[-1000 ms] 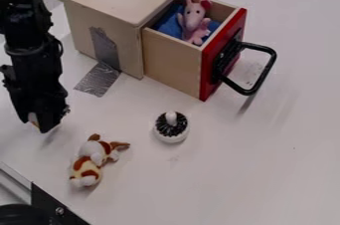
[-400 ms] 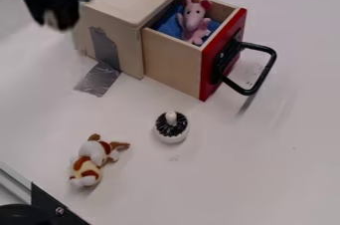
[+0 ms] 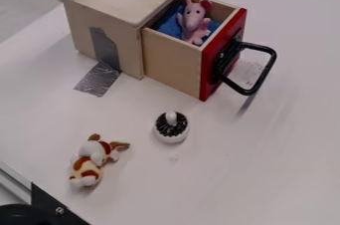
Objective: Put the sushi on top of the drawer
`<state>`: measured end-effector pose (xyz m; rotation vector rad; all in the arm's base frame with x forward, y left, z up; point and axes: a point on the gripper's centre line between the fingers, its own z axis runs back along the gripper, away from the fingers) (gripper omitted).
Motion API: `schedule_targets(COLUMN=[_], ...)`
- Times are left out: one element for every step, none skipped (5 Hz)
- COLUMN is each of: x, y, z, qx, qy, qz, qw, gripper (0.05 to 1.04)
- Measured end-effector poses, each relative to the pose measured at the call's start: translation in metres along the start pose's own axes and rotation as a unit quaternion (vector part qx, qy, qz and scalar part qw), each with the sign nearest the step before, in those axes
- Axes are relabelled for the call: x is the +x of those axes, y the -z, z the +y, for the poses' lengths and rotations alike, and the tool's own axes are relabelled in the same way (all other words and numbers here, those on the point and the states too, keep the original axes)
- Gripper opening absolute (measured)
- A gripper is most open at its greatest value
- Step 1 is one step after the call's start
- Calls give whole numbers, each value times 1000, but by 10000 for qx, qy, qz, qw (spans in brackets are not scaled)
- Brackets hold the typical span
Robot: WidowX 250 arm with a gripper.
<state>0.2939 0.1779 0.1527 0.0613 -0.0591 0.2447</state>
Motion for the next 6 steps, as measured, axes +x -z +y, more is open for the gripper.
schedule_targets(x=[11, 19, 29, 34, 30, 24], y=[14, 31, 32, 20, -1, -34], z=[-3, -12, -19, -26, -32, -44], qx=[-20, -165, -199, -224, -233, -289], qy=[1, -32, 17, 174, 431, 643], qz=[103, 111, 70, 77, 148, -146], qw=[9999, 9998, 9998, 9996, 9987, 9974], gripper=[426, 767, 988, 997, 997, 997])
